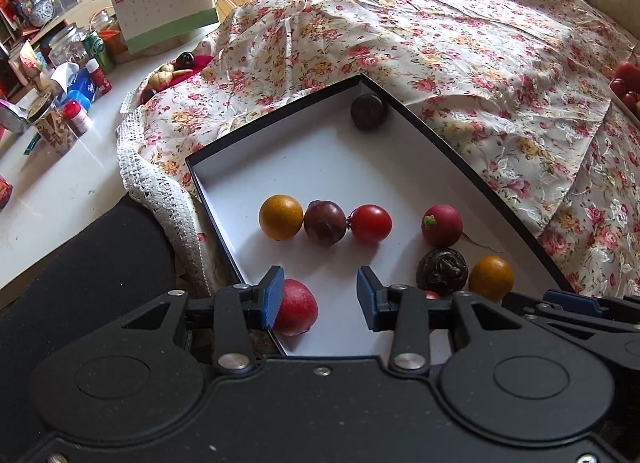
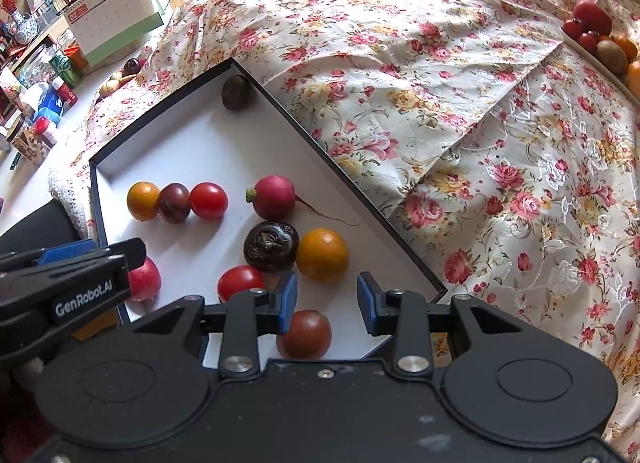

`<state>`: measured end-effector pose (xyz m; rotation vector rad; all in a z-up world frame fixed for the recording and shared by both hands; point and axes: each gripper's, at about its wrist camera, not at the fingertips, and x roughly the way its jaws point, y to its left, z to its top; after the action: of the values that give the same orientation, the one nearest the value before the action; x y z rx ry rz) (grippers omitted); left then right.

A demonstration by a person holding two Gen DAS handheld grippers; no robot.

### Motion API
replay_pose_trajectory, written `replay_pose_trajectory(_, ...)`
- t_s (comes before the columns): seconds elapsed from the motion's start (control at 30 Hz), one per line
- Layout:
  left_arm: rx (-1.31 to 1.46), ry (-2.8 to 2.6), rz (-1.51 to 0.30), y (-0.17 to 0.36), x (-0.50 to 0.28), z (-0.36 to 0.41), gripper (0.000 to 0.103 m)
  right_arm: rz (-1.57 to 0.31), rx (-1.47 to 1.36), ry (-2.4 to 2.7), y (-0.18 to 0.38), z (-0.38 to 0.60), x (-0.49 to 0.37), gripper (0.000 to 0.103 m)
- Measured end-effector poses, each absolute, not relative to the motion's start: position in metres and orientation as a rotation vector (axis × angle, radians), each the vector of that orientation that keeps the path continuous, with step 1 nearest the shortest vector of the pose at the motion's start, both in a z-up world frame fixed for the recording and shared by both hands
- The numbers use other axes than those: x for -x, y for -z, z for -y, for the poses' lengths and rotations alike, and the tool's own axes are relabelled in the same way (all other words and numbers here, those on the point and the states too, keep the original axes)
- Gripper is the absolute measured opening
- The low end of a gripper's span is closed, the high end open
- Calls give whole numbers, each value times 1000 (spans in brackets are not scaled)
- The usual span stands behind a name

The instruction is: Organize fruits

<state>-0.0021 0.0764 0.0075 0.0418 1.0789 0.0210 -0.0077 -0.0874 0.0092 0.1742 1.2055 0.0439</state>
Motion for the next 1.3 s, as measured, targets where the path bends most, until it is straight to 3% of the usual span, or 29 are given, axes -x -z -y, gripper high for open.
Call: replay_pose_trajectory(1.3,-45,-7,-1106,-3,-1,-72,48,-1194,-147,-10,-5,85,9,37)
